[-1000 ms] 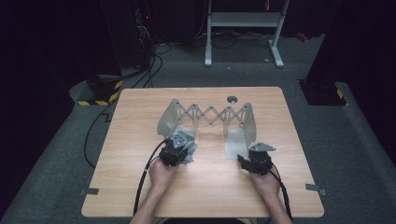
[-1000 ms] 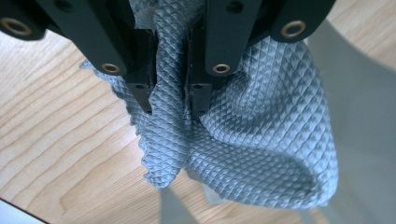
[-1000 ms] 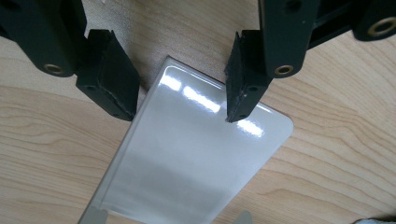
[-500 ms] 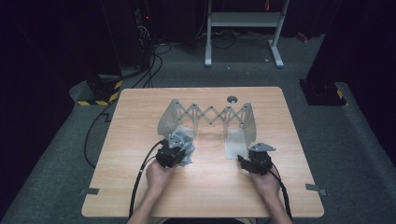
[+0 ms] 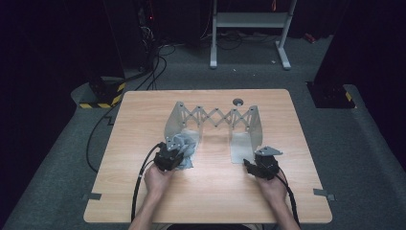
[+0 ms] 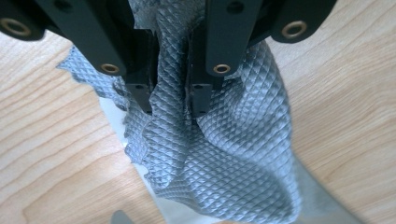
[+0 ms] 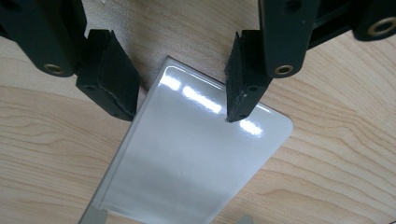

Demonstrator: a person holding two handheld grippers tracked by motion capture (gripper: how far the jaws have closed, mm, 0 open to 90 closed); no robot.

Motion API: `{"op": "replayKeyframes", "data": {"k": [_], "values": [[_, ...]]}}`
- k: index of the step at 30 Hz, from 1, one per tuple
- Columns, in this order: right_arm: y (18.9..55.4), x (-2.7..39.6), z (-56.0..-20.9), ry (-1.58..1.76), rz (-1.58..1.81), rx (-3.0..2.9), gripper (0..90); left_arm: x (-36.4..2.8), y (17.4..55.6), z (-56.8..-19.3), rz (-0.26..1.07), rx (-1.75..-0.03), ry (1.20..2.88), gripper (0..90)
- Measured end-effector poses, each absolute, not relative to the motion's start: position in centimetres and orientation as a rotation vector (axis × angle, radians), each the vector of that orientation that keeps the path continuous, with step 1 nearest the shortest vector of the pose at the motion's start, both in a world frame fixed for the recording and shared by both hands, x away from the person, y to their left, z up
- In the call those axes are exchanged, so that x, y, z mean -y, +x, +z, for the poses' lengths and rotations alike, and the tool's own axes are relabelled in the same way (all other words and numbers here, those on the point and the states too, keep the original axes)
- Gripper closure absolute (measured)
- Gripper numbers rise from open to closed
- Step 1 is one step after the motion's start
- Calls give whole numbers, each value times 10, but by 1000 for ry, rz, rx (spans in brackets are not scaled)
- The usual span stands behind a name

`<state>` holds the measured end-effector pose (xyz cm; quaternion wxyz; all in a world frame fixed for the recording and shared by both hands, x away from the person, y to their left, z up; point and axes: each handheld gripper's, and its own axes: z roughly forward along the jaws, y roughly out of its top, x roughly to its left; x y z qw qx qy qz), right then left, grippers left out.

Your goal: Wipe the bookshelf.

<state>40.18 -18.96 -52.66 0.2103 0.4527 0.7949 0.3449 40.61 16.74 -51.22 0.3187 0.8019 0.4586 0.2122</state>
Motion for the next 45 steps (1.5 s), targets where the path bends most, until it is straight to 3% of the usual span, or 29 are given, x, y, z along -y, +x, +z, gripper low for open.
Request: {"op": "replayKeyframes", "data": {"k": [9,20,30,36,40,45], "values": [[402,190,-527,1258,959,-2211,451,-121,413,-512,539,-1087,2160,768],[402,190,-527,1257,959,-2211,451,-163,421,-509,591,-1253,2130,768],[402,190,-527,1257,959,-2212,451,-126,430,-509,581,-1162,2165,771],[402,190,-527,1257,961,-2213,450,-136,437,-507,648,-1224,2177,771],[402,190,-527,1254,962,-2214,450,-146,441,-508,631,-1268,2152,772],[402,190,-527,1252,964,-2216,450,-130,445,-509,602,-1229,2143,773]]}}
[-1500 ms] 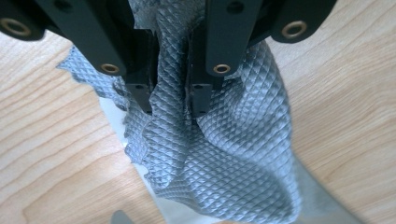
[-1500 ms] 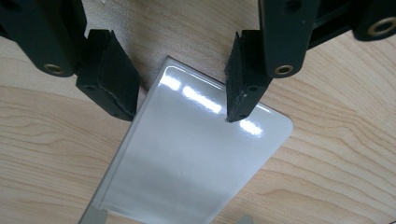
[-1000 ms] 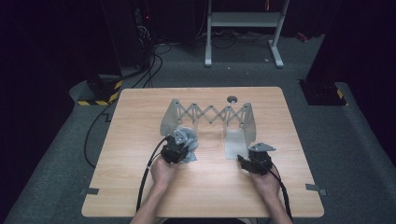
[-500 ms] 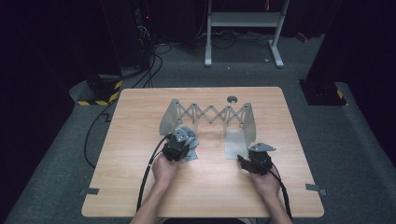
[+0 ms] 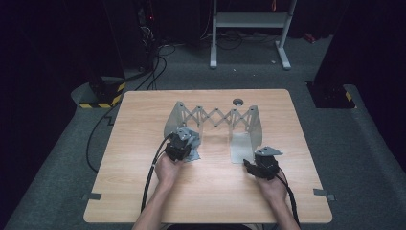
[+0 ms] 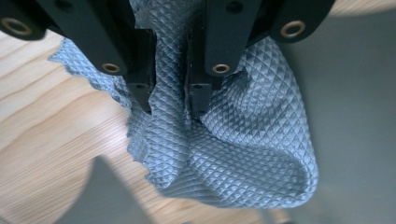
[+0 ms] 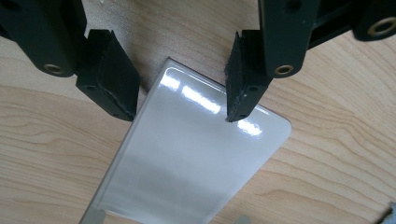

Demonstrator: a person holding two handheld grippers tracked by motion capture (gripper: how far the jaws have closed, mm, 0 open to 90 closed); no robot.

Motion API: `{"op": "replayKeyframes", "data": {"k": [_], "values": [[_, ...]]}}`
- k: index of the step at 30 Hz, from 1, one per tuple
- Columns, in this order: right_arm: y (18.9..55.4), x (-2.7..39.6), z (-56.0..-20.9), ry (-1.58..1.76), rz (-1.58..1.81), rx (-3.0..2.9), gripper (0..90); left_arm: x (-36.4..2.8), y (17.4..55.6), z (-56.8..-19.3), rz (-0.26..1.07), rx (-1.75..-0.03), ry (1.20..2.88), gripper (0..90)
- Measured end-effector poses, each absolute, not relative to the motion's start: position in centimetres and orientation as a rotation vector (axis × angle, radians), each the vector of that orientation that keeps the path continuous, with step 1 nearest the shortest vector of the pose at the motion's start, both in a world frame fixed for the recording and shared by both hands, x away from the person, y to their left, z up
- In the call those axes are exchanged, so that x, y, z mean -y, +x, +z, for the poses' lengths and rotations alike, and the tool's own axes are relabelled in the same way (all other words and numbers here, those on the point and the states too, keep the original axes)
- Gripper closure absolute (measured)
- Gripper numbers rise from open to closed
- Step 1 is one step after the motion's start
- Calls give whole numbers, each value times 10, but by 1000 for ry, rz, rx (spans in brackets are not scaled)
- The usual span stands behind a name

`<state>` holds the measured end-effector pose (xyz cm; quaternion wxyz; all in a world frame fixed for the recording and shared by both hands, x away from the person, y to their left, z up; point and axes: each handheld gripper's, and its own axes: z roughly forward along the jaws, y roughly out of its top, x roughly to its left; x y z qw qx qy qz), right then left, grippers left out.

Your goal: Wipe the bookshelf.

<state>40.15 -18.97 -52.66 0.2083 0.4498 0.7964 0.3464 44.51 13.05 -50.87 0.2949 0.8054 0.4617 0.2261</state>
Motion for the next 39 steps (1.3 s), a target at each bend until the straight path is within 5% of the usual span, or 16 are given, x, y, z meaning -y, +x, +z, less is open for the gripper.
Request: {"op": "replayKeyframes", "data": {"k": [5,31,39], "values": [[402,190,-527,1251,966,-2217,450,-124,448,-507,698,-1214,2212,771],[402,189,-527,1259,962,-2212,453,-140,461,-510,576,-1284,2086,772],[402,189,-527,1260,964,-2211,452,-128,466,-507,621,-1231,2174,770]]}}
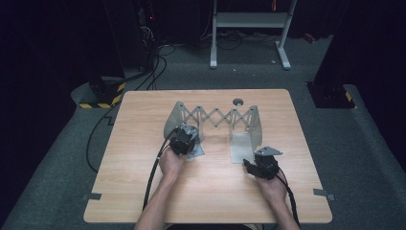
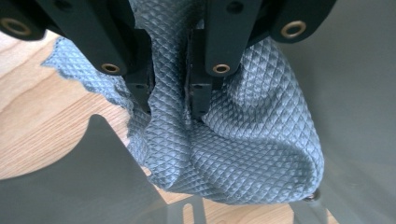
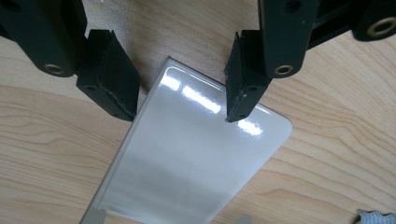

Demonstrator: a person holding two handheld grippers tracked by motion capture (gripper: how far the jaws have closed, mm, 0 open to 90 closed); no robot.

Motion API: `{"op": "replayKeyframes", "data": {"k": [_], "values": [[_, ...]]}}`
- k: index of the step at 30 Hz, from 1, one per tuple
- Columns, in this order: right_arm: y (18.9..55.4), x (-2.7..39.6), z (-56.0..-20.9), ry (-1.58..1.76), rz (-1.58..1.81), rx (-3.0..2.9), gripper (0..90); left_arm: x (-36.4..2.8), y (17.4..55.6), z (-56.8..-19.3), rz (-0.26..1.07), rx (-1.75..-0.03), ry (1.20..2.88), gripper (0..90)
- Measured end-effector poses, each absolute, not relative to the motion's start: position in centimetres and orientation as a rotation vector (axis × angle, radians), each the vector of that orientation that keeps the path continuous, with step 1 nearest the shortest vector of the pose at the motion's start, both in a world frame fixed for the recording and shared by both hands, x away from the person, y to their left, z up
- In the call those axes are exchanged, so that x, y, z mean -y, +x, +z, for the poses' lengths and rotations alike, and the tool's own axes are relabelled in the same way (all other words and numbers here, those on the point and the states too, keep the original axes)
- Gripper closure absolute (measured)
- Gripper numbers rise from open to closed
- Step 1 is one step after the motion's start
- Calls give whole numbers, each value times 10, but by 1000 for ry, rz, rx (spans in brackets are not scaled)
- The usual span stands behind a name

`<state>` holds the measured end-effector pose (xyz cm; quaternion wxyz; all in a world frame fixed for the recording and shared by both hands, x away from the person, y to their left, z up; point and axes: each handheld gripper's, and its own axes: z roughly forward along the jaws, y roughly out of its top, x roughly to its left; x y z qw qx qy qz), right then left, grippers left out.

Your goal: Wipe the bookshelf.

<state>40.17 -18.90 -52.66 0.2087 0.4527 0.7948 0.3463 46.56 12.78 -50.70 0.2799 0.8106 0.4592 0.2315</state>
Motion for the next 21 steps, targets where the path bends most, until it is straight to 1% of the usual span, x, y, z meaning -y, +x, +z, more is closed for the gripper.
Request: {"op": "replayKeyframes", "data": {"k": [5,13,19,21], "values": [[402,189,-527,1259,963,-2211,451,-139,465,-507,597,-1271,2152,772],[402,189,-527,1262,963,-2210,451,-118,476,-505,593,-1219,2186,771],[402,189,-527,1261,963,-2211,451,-135,474,-505,617,-1270,2178,771],[402,189,-527,1259,963,-2210,451,-138,475,-505,585,-1297,2147,771]]}}
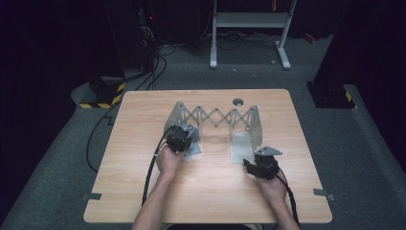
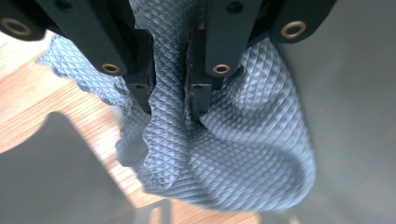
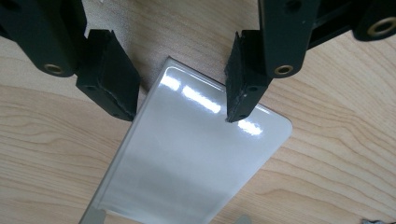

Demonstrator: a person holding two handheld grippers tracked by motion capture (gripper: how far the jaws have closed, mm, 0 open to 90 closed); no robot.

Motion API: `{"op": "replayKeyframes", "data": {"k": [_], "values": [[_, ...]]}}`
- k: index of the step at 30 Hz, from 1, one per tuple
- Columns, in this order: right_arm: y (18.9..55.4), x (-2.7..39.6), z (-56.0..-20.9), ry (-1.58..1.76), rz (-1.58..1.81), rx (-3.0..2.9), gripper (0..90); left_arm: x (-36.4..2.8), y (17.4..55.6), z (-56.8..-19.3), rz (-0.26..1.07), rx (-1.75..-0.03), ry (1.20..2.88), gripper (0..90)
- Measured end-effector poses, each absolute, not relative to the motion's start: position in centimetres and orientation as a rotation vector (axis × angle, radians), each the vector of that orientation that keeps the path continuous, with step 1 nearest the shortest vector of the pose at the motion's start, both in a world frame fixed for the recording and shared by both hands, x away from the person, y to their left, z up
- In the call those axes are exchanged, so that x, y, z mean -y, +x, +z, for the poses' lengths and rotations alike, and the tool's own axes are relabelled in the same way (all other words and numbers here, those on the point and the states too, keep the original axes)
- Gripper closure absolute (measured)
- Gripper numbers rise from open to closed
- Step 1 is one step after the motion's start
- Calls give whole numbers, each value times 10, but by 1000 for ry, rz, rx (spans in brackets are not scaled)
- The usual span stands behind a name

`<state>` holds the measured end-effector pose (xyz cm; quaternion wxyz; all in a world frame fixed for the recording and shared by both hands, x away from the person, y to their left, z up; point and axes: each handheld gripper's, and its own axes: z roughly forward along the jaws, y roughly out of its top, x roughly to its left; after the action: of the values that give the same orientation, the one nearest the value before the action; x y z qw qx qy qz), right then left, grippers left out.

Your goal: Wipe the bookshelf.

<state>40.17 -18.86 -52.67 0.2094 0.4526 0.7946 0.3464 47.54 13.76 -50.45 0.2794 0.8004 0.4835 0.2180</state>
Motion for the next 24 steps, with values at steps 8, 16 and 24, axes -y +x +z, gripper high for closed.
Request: {"op": "replayKeyframes", "data": {"k": [8,16,24], "values": [[402,189,-527,1261,962,-2210,451,-110,490,-504,578,-1242,2180,770],[402,189,-527,1259,963,-2210,451,-136,484,-504,592,-1315,2157,778],[402,189,-527,1259,963,-2210,451,-119,494,-504,575,-1265,2170,779]]}}
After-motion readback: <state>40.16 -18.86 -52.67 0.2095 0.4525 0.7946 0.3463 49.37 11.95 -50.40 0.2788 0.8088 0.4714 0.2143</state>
